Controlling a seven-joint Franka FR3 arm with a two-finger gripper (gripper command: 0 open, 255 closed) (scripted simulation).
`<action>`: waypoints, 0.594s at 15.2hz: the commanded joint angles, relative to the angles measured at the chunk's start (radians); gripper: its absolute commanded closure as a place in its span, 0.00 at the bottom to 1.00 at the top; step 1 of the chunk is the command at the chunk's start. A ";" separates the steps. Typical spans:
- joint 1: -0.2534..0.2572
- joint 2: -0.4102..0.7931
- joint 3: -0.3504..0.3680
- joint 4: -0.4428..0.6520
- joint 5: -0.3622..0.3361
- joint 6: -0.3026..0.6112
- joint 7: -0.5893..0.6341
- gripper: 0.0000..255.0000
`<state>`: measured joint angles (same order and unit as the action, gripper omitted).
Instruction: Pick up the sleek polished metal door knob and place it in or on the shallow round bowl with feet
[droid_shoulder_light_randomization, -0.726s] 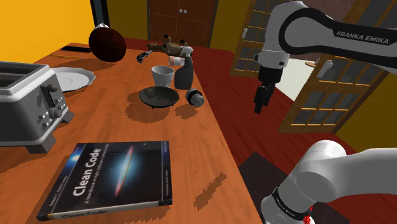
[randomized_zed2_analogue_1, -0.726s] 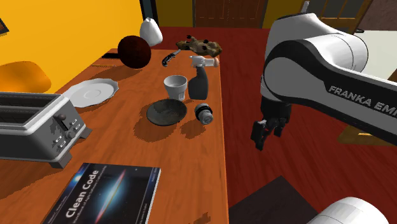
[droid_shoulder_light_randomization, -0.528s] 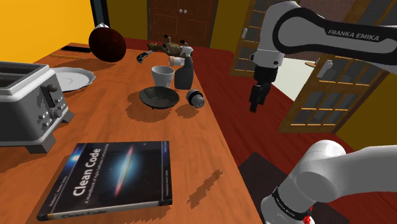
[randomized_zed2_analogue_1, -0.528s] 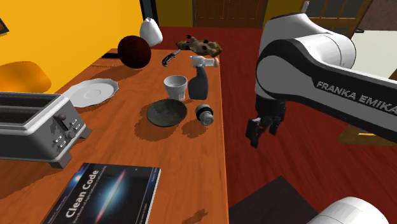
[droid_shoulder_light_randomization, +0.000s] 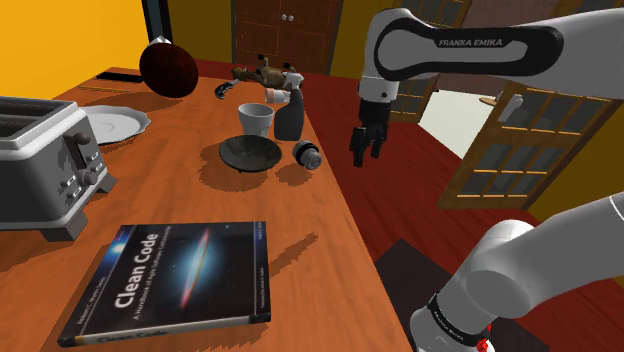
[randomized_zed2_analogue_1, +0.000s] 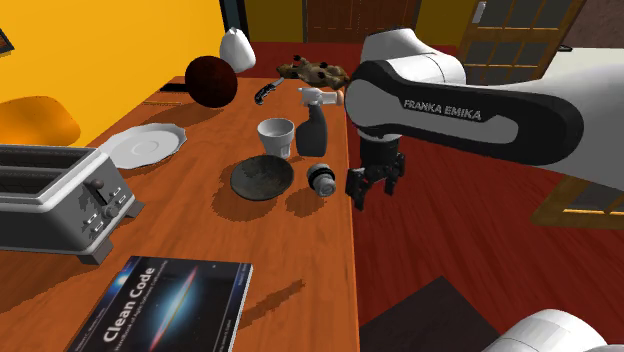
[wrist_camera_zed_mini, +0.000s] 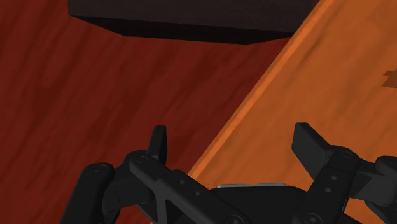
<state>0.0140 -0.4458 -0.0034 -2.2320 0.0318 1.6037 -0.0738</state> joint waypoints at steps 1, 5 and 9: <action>0.004 0.086 0.010 0.066 0.011 0.020 0.024 0.00; 0.006 0.244 0.020 0.193 0.023 0.051 0.060 0.00; 0.009 0.404 0.026 0.342 0.031 0.062 0.095 0.00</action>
<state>0.0221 -0.0903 0.0206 -1.9333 0.0611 1.6596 0.0121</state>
